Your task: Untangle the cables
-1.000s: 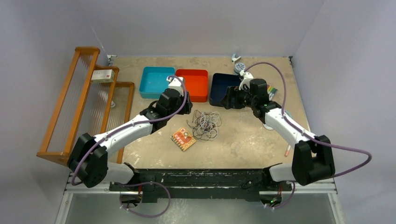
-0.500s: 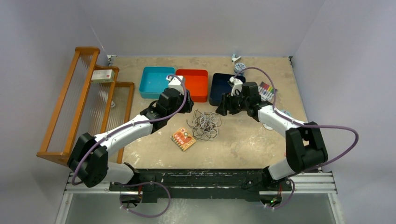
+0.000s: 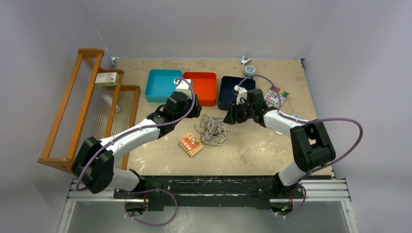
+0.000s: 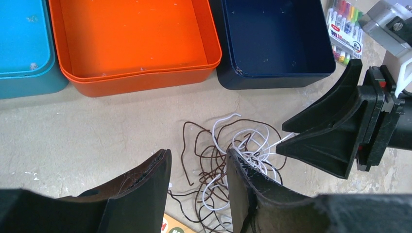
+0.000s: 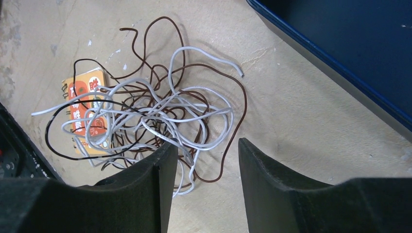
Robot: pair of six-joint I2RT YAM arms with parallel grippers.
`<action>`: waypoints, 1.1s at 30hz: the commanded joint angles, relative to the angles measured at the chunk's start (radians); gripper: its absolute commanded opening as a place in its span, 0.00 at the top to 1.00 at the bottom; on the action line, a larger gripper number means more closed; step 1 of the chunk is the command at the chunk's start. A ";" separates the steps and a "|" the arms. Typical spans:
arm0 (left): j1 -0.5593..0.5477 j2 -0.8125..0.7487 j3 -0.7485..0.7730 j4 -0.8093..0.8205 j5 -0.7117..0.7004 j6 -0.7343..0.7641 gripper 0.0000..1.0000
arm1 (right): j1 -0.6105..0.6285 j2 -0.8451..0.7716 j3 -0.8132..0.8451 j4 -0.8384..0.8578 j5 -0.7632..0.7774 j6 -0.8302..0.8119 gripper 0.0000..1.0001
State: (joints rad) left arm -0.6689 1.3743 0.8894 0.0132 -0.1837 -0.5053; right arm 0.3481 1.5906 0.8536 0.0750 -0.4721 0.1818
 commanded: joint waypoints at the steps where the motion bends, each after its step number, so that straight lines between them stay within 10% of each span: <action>1: -0.001 -0.005 0.001 0.044 -0.008 -0.012 0.56 | 0.011 -0.008 -0.018 0.076 -0.028 -0.011 0.50; 14: 0.000 -0.021 -0.011 0.055 -0.015 -0.013 0.56 | 0.020 -0.046 -0.092 0.273 -0.004 0.042 0.57; 26: 0.000 -0.083 -0.078 0.222 0.021 -0.006 0.50 | 0.029 -0.158 -0.109 0.309 -0.039 0.009 0.98; 33: 0.000 -0.104 -0.083 0.343 0.019 -0.009 0.41 | 0.029 -0.231 -0.059 0.233 -0.036 -0.036 1.00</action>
State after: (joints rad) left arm -0.6689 1.3071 0.8036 0.2043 -0.1780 -0.5056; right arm 0.3729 1.4014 0.7372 0.3321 -0.4900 0.1894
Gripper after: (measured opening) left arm 0.584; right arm 0.009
